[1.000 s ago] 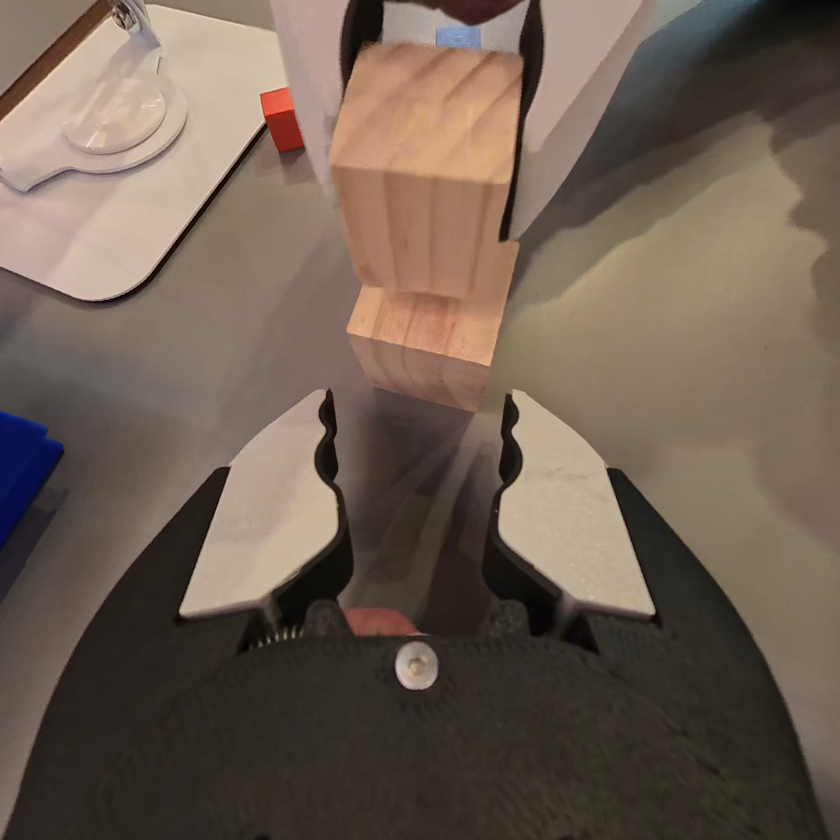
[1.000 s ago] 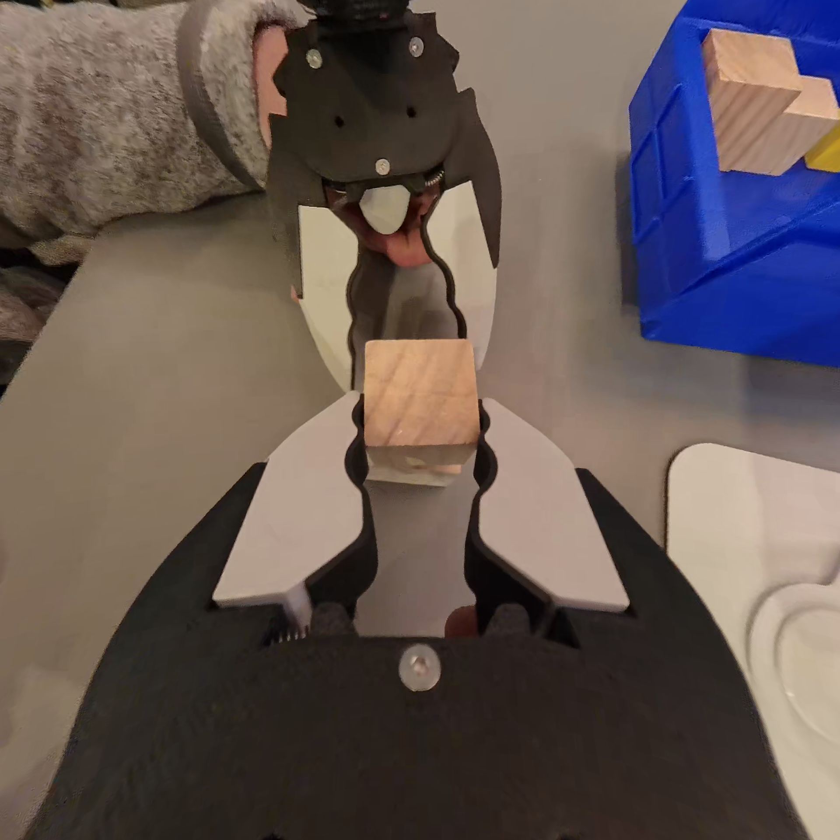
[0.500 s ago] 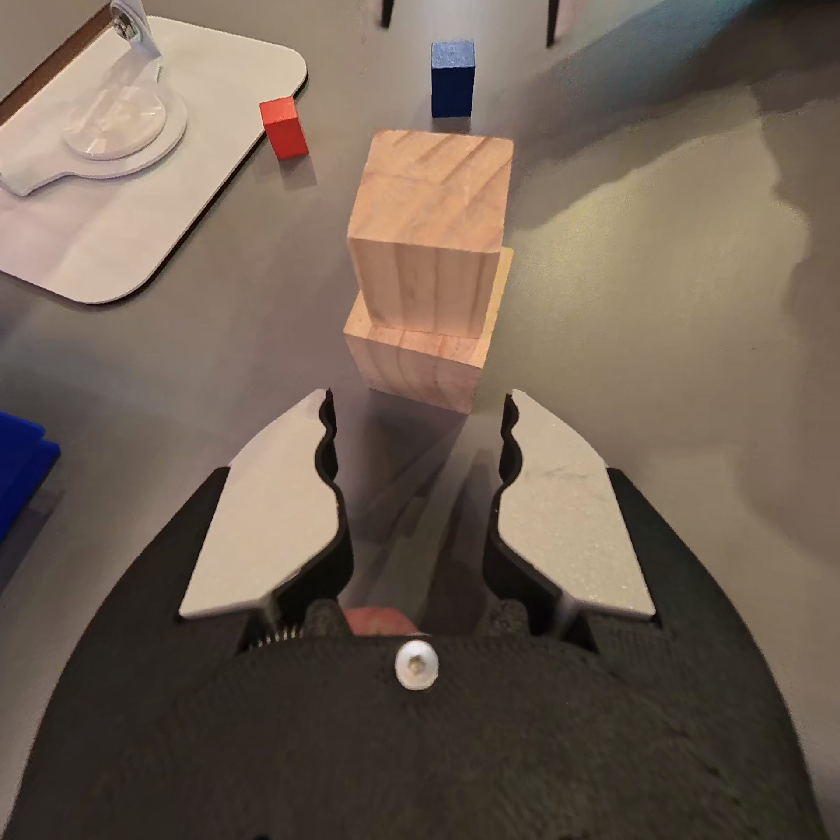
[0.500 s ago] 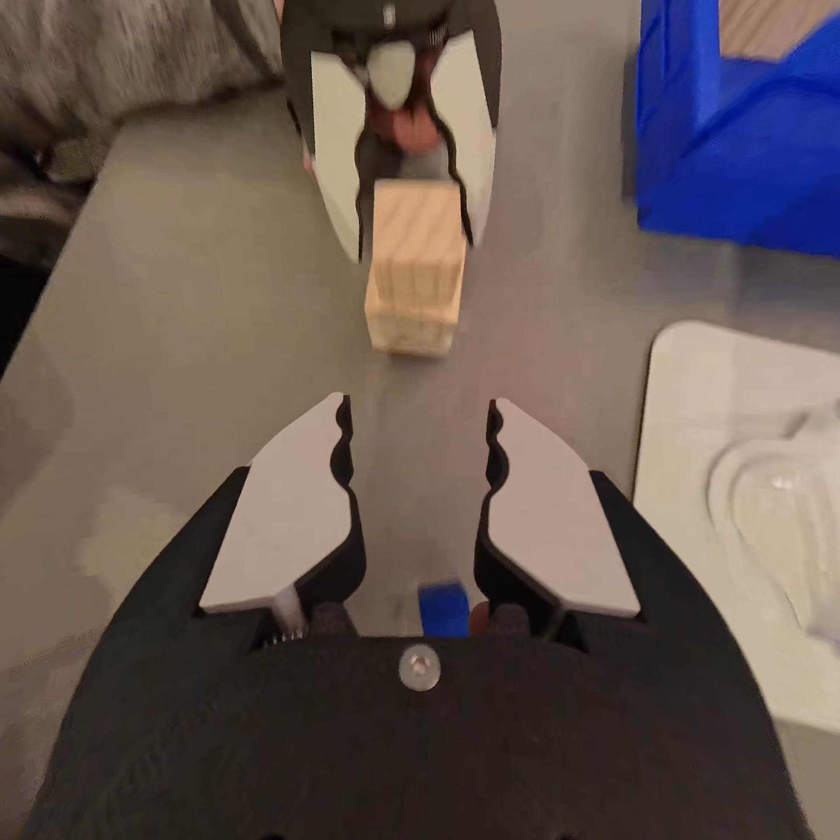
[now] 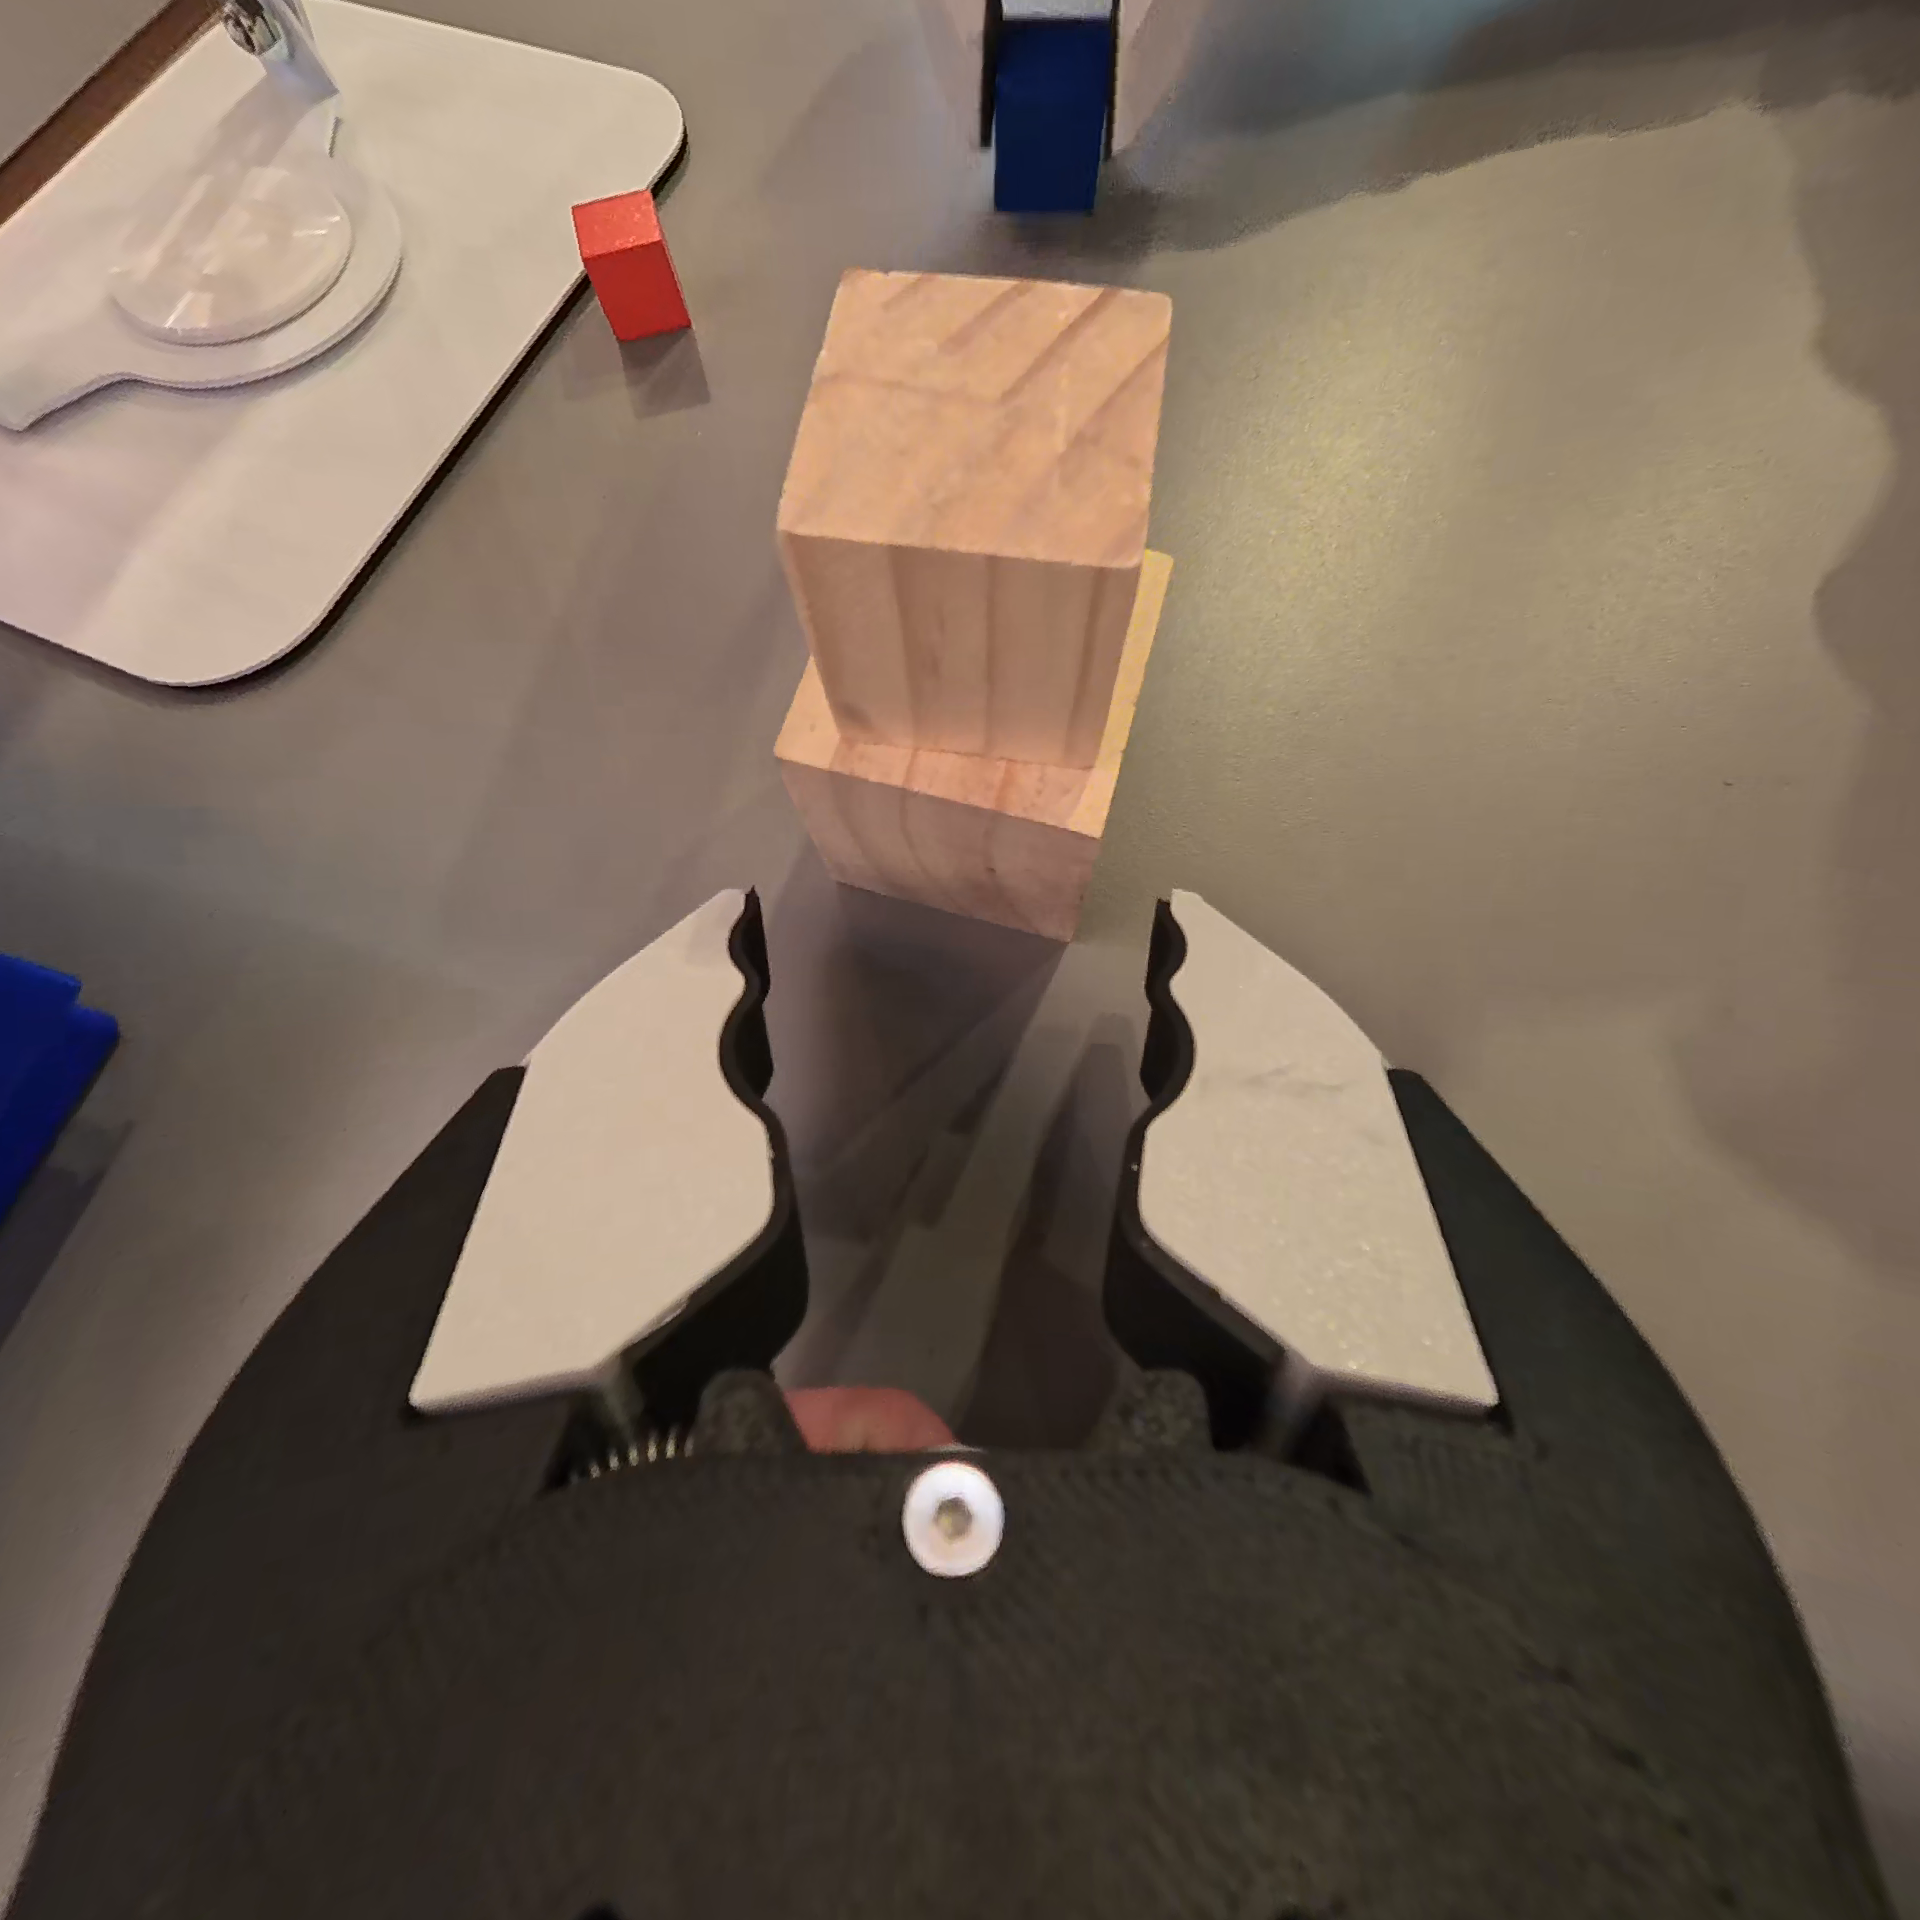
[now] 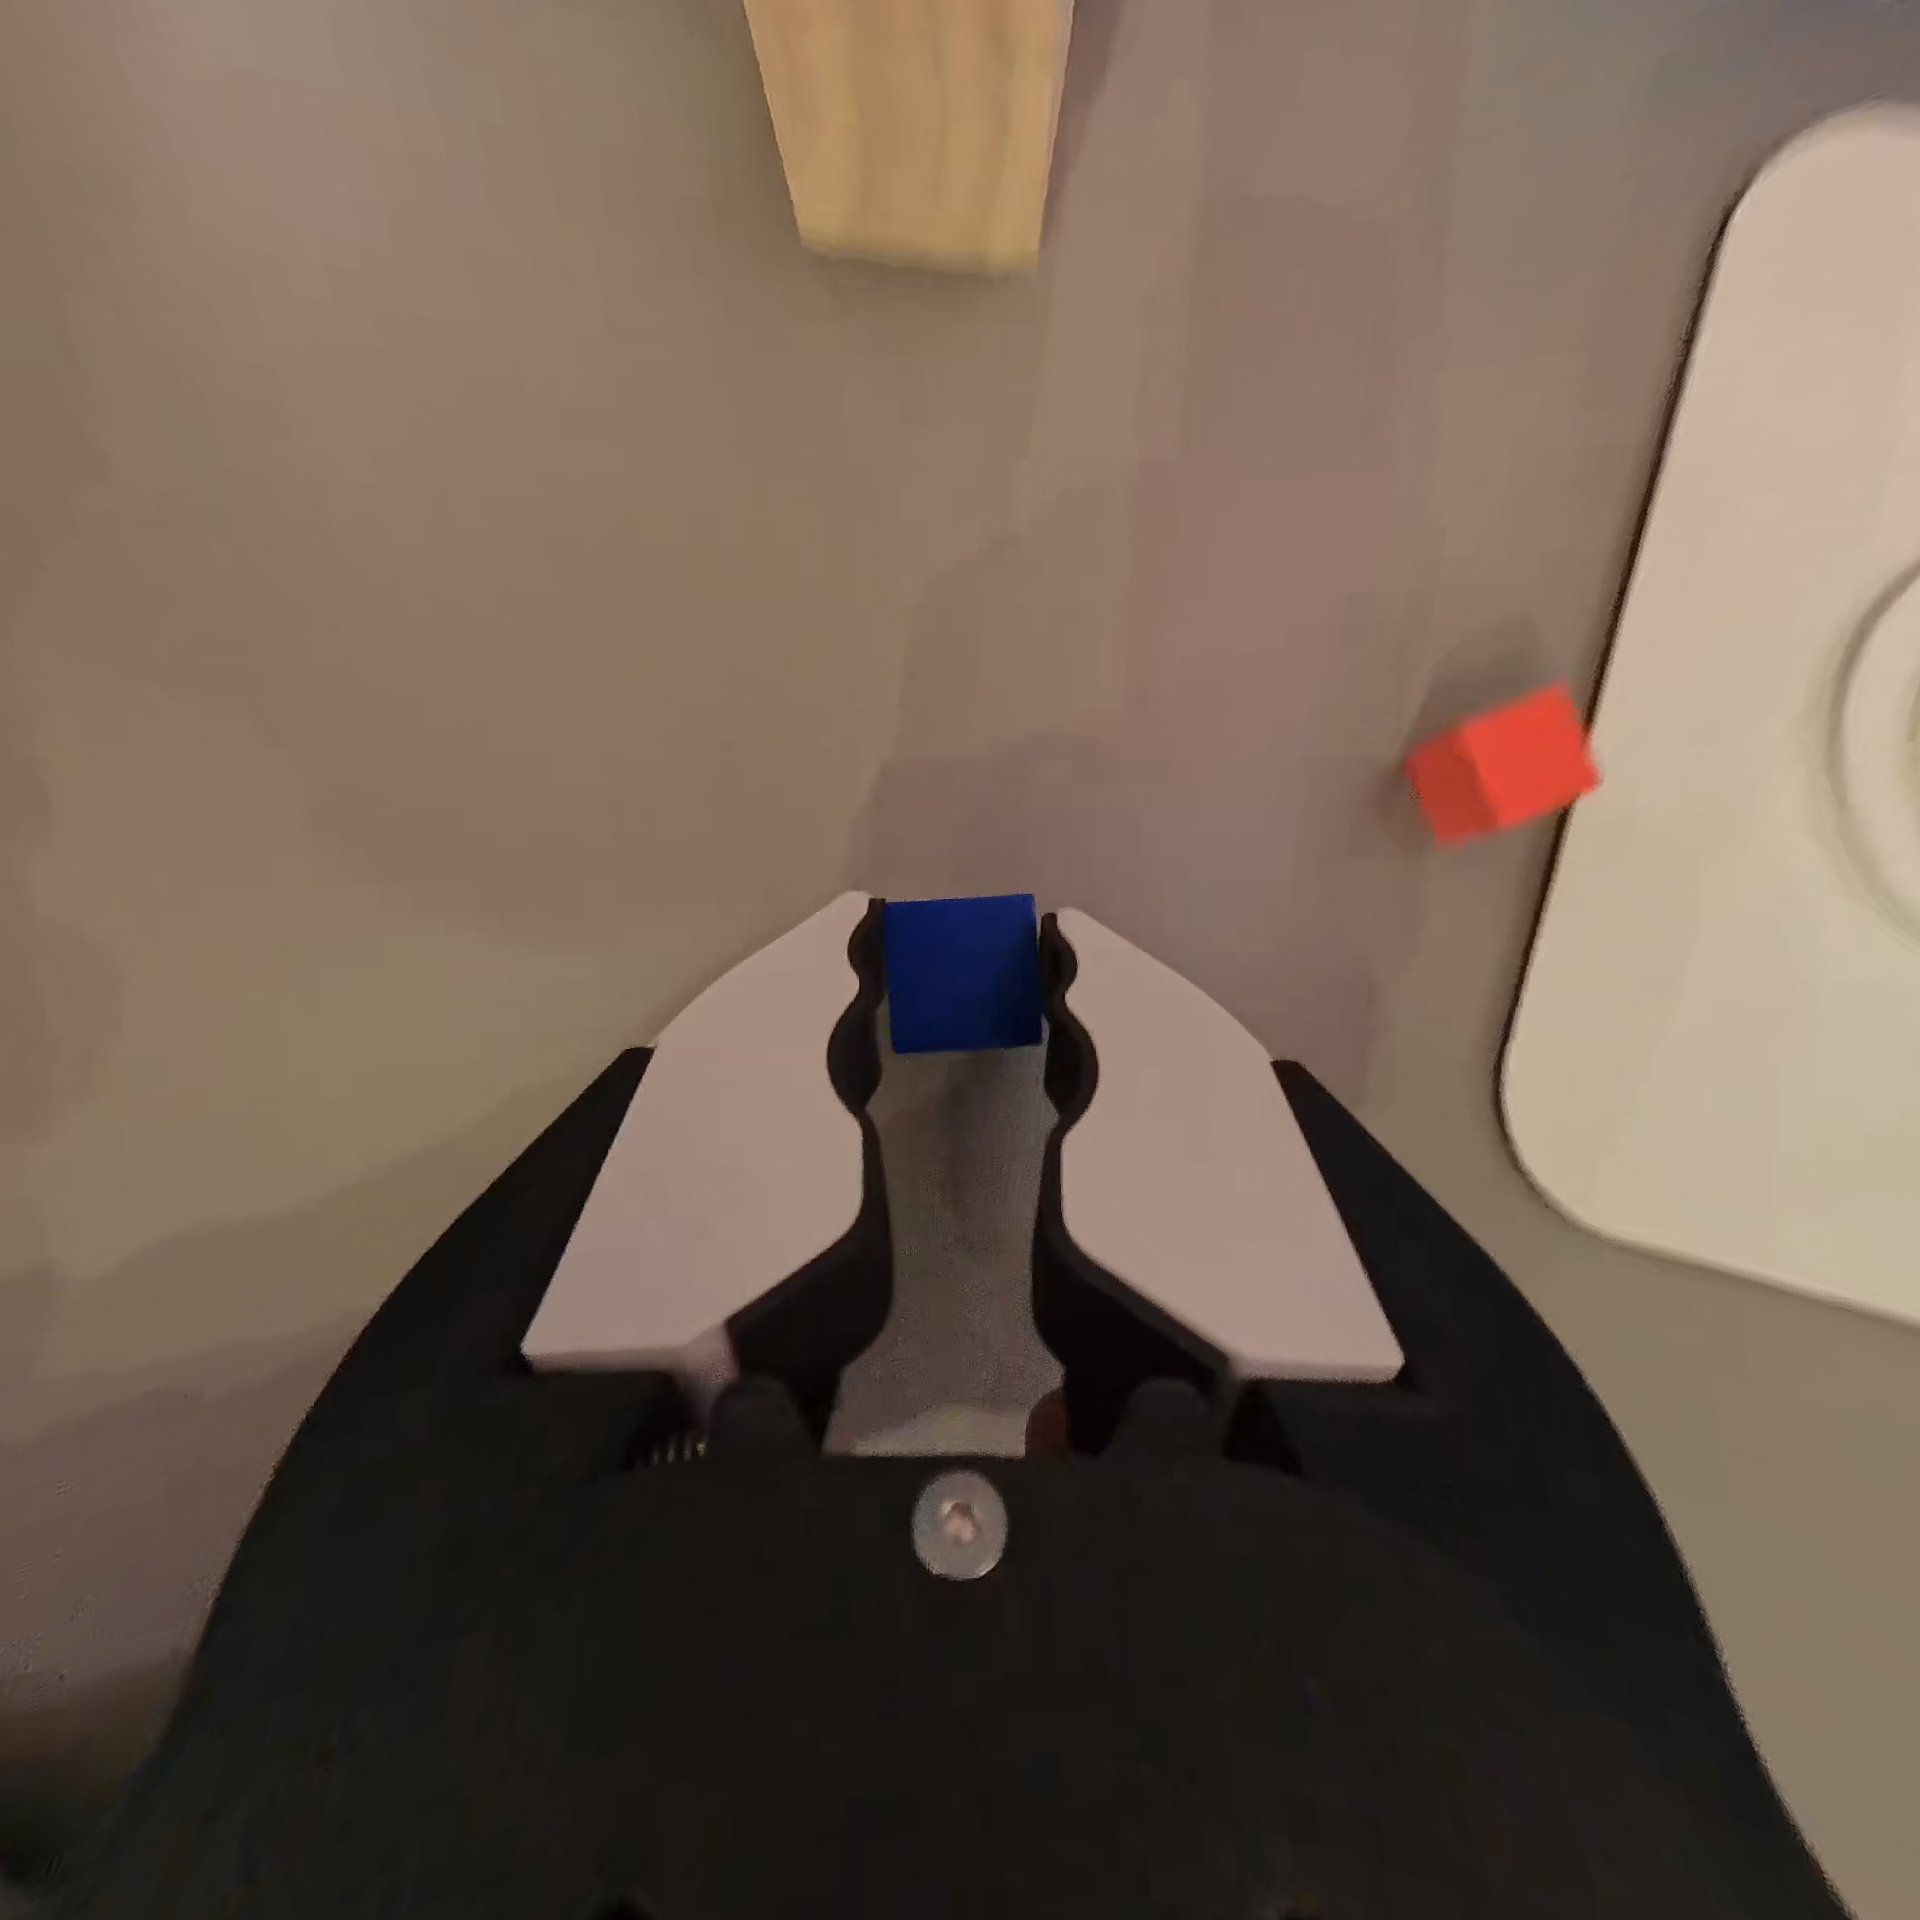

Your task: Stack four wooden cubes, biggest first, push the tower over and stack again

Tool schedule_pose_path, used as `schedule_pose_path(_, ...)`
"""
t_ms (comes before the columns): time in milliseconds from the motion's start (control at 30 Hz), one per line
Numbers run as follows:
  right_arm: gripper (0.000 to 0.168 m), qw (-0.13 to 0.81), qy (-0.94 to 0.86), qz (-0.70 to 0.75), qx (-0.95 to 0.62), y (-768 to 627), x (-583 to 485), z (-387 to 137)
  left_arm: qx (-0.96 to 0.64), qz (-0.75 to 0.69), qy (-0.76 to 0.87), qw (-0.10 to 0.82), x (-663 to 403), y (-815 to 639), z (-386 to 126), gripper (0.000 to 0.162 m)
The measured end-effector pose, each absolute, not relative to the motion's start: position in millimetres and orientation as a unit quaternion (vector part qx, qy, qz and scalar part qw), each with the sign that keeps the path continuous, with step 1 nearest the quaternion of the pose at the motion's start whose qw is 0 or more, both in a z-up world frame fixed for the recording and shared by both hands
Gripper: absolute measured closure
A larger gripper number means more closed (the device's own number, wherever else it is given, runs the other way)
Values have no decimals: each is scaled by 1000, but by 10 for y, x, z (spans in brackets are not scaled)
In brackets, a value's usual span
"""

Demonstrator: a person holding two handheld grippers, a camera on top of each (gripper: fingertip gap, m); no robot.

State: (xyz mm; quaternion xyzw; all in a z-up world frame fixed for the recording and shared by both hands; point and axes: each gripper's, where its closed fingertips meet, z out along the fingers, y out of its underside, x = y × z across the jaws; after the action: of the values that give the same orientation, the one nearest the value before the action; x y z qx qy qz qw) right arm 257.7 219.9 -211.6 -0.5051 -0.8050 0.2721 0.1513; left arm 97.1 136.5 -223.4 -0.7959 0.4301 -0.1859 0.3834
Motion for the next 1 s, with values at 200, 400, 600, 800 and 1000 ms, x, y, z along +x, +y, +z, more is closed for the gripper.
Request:
schedule_pose_path(200,140,209,-782,356,-466,1749,1766,-1392,-797,-185,429,383,969,1371,-2237,93)
schedule_pose_path(400,140,184,-800,354,-449,1418,1208,-1257,-795,-185,430,387,970,1367,-2225,93)
schedule_pose_path(600,138,165,-803,327,-470,1373,1086,-1391,-793,-187,435,382,984,1345,-2235,93)
schedule_pose_path(800,120,233,-780,312,-491,1782,1367,-1099,-793,-194,429,386,976,1336,-2212,93)
schedule_pose_path(1000,128,247,-784,181,-540,2593,1883,-1624,-792,-196,430,386,976,1324,-2209,93)
